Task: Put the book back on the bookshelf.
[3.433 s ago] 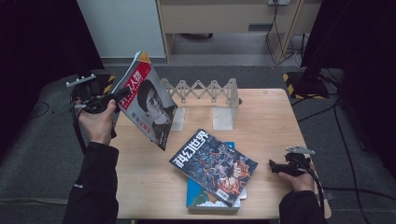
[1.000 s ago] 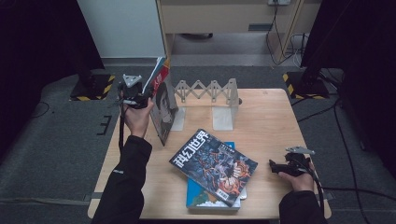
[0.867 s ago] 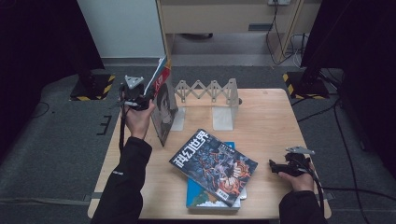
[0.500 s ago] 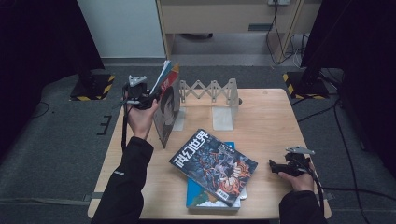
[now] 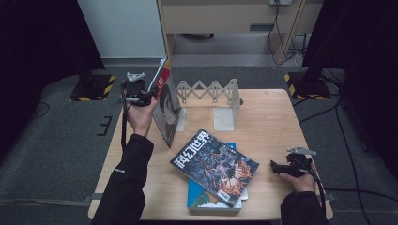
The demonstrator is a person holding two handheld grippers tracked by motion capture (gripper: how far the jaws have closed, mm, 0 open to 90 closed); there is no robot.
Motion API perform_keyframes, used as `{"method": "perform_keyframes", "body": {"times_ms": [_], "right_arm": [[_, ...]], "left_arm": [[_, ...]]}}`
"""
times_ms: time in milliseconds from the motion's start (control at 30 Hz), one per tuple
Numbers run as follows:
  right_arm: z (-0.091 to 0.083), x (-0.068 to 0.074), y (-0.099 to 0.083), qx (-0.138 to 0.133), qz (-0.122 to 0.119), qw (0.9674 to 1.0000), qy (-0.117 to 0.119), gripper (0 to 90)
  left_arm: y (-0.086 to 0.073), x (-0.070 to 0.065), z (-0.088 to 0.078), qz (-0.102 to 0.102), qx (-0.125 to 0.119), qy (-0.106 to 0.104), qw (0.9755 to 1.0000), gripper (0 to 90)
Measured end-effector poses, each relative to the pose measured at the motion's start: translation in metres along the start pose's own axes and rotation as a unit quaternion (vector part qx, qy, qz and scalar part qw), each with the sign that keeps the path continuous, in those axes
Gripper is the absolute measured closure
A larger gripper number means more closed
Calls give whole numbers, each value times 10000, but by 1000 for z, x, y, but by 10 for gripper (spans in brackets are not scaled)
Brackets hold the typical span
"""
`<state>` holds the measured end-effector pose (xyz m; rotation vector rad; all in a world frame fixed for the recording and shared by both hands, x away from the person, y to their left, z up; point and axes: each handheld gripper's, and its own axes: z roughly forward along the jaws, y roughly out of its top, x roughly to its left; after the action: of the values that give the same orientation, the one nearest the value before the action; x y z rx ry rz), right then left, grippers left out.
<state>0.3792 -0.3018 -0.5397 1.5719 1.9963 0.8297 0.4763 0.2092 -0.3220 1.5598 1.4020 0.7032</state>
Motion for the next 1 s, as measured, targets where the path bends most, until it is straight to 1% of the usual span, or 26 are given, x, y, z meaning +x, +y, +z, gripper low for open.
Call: {"method": "perform_keyframes", "body": {"times_ms": [133,167,233,300,467,500,733,800,833,867,900,933,1000], "right_arm": [[0,0,0,0,-12,10000,1,3],[0,0,0,0,-9,10000,1,3],[0,0,0,0,-10,10000,1,3],[0,0,0,-2,-12,10000,1,3],[0,0,0,0,0,10000,0,3],[0,0,0,0,-3,10000,0,3],[0,0,0,0,0,10000,0,3],[0,0,0,1,-2,10000,0,3],[0,0,0,0,-1,10000,0,3],[0,0,0,0,-1,10000,0,3],[0,0,0,1,-1,10000,1,3],[0,0,0,1,-1,10000,0,3],[0,0,0,1,0,10000,-1,3]], "left_arm": [[7,1,-5,43,-186,91,9998,864],[9,-1,-5,129,-203,191,9995,864],[9,-1,-4,215,-207,299,9991,863],[8,0,-2,238,-211,376,9988,864],[5,6,0,144,-238,423,9987,864],[3,8,1,146,-231,488,9984,864],[-1,12,1,153,-254,519,9982,863],[-2,12,2,156,-236,515,9983,863],[-5,11,3,200,-180,515,9983,863],[-5,11,3,200,-180,515,9983,863],[-8,11,6,217,-170,500,9984,863],[-8,11,5,187,-195,501,9984,862],[-8,11,5,189,-195,498,9984,862]]}}
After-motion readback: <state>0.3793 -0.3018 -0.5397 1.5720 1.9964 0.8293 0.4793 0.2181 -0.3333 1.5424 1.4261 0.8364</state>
